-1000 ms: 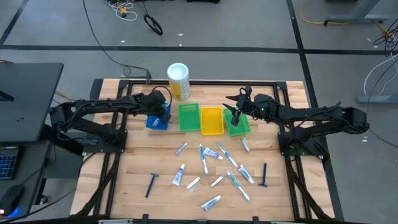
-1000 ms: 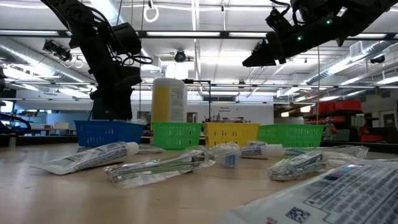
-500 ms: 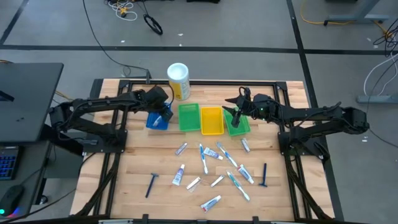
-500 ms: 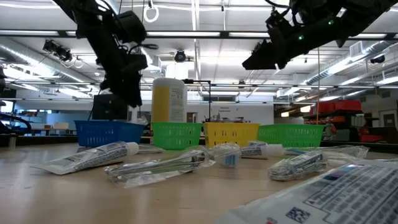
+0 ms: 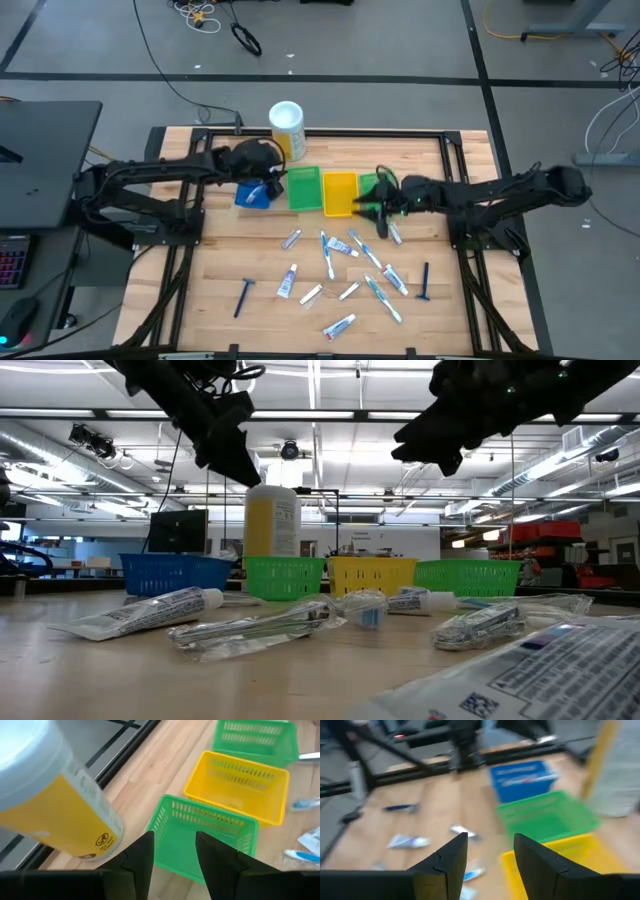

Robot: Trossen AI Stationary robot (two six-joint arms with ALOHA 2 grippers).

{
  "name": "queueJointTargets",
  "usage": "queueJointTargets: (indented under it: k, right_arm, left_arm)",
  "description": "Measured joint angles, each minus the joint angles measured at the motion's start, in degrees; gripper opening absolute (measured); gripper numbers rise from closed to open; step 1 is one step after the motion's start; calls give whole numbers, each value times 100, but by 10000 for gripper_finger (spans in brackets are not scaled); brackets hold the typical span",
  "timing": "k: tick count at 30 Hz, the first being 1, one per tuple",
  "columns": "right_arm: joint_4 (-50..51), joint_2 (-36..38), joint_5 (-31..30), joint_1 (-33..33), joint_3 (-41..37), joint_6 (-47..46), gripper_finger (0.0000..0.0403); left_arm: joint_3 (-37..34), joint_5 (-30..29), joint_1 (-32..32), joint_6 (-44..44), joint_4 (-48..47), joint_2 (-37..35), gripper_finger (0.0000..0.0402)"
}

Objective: Pick & Place Travel size toiletries
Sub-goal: Put the blue toothbrush into the blue bin

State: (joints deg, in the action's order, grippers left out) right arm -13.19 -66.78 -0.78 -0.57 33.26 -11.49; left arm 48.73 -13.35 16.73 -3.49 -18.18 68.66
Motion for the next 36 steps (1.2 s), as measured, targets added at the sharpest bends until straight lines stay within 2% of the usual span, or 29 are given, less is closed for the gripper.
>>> queueJointTargets:
  k: [5,11,14,20,24,30,33,36]
  right_arm:
    - [276,-441,-12,-628,0,-610,171]
    - [1735,-790,-516,-1023,0,-1846,171]
    - [1935,-1057,-455,-1196,0,-2283,171]
    - [1697,-1763,-369,-1552,0,-2347,171]
    - [1676,-2118,-733,-1644,0,-2560,171]
    - [1444,-2392,-851,-1644,22,-2683,171]
    - [1522,-2411,-834,-1640,22,-2450,153]
    - [1560,-2416,-852,-1638,22,-2290,111]
  left_arm:
    - [0,-76,-103,84,7,0,155]
    - [0,-78,-109,81,8,2,155]
    - [0,-80,-109,78,12,5,155]
    - [-2,-97,-104,-29,12,7,155]
    - [-2,-98,-104,-63,10,7,155]
    - [-2,-98,-104,-80,10,7,155]
    - [-4,-96,-104,-81,10,7,155]
    - [-4,-75,-104,-184,10,7,155]
